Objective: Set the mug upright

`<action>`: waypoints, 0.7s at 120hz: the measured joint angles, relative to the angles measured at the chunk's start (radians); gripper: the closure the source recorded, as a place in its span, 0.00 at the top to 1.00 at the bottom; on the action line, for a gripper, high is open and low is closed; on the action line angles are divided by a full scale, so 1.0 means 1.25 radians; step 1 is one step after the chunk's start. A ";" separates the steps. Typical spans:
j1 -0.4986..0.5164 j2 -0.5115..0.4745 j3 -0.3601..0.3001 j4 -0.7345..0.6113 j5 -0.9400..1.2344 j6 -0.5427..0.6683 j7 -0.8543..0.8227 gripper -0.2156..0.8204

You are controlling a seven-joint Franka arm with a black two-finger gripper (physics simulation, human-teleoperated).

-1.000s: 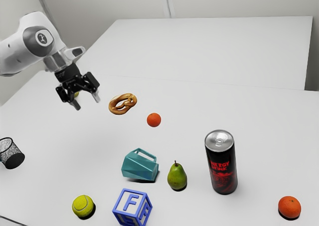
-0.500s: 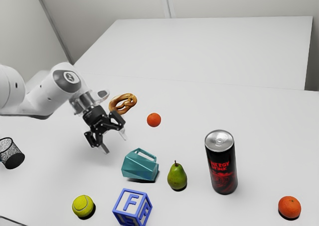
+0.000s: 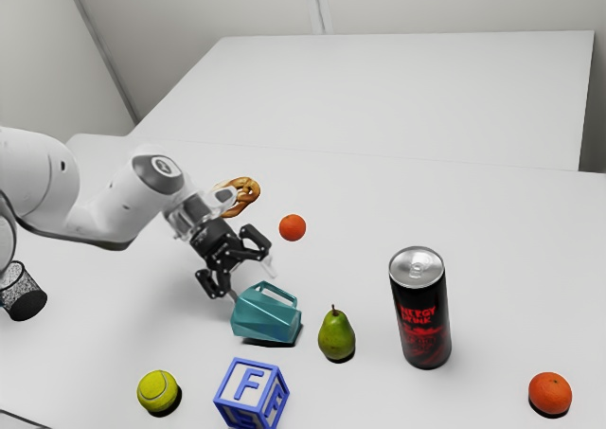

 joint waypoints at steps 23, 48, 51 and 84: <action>-0.008 0.015 -0.003 0.003 -0.025 0.011 -0.002 0.78; -0.010 0.015 -0.004 0.003 -0.030 0.014 -0.006 0.33; -0.010 0.015 -0.004 0.003 -0.030 0.014 -0.006 0.29; -0.020 0.008 -0.009 0.018 -0.028 0.015 -0.016 0.09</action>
